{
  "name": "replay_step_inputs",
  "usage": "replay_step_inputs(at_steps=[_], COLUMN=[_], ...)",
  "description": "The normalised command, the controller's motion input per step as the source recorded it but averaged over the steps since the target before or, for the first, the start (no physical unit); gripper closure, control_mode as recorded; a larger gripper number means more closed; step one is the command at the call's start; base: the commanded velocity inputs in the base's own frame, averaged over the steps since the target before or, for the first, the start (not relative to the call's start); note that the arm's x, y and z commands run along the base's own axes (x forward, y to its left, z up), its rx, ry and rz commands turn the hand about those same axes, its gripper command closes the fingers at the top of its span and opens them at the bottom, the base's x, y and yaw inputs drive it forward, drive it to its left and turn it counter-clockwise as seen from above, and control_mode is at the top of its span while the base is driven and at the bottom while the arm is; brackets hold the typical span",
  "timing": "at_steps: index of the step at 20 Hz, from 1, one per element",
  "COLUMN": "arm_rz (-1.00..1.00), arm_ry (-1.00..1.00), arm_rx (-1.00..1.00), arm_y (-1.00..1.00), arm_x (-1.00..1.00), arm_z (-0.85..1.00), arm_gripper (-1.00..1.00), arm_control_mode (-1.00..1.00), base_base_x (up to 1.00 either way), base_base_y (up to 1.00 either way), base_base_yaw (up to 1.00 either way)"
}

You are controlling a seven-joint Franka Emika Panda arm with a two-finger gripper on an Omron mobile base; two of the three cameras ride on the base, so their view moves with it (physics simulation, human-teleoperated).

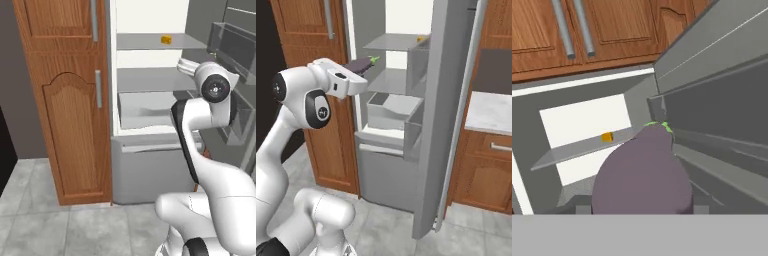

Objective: Take the cheese, chicken drumstick, and eggplant from the fridge and place them on the plate on the dining counter to create an appetizer plate.

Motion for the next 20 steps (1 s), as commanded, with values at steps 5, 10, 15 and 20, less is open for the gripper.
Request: replay_step_inputs(at_steps=[5, 10, 15, 20], arm_rz=[0.0, 0.0, 0.0, 0.0], arm_ry=[0.0, 0.0, 0.0, 0.0], arm_rx=[0.0, 0.0, 0.0, 0.0], arm_y=[0.0, 0.0, 0.0, 0.0], arm_x=[0.0, 0.0, 0.0, 0.0], arm_z=[0.0, 0.0, 0.0, 0.0], arm_gripper=[1.0, 1.0, 1.0, 1.0], arm_control_mode=[1.0, 1.0, 1.0, 1.0], base_base_x=[-1.0, -1.0, -1.0, -1.0], base_base_y=[0.33, 0.2, 0.04, 0.0], base_base_yaw=[-0.01, 0.0, 0.0, 0.0])
